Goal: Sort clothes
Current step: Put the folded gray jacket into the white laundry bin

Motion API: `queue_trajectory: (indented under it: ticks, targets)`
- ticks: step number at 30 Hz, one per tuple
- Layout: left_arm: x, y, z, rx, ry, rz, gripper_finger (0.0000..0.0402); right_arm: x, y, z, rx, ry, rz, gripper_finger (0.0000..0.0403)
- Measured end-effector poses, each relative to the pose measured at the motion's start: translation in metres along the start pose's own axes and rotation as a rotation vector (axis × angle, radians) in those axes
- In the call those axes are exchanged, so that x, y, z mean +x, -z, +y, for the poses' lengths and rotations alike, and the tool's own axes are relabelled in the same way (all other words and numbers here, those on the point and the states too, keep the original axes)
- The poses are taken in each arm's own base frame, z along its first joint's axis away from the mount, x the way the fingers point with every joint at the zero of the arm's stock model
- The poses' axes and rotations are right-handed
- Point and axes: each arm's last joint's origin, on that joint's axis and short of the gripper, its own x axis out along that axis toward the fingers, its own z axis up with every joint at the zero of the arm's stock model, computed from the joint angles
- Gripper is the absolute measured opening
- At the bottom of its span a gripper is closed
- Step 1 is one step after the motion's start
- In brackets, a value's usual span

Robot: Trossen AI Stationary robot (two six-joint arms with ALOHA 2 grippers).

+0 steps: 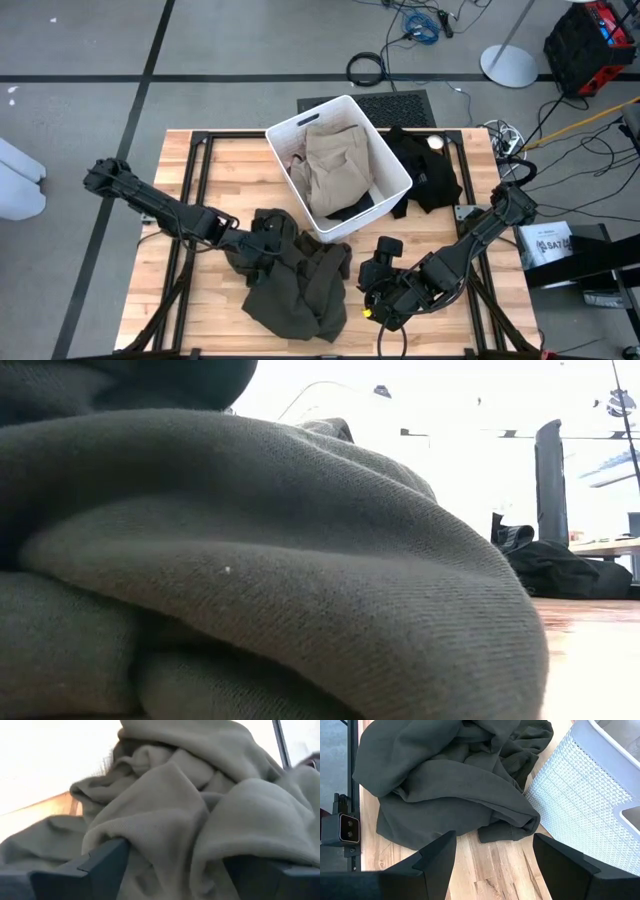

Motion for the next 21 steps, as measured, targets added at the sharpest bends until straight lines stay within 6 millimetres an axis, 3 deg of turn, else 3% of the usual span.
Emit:
queue_trajectory:
  ticks: [5,9,14,21]
  targets:
    - [-0.018,-0.010,-0.001,0.012,-0.062,0.072,0.0316,0.000,0.000,0.000,0.000,0.000,-0.001,0.0251]
    - [-0.019,-0.012,0.000,-0.015,-0.096,0.056,0.0316,0.000,0.000,0.000,0.000,0.000,-0.001,0.0251]
    - [-0.002,-0.009,-0.001,-0.035,-0.110,0.122,0.0316,0.000,0.000,0.000,0.000,0.000,0.000,0.0251]
    - [0.040,0.006,0.000,0.044,-0.203,0.311,0.0316,0.000,0.000,0.000,-0.004,0.000,0.000,0.0251]
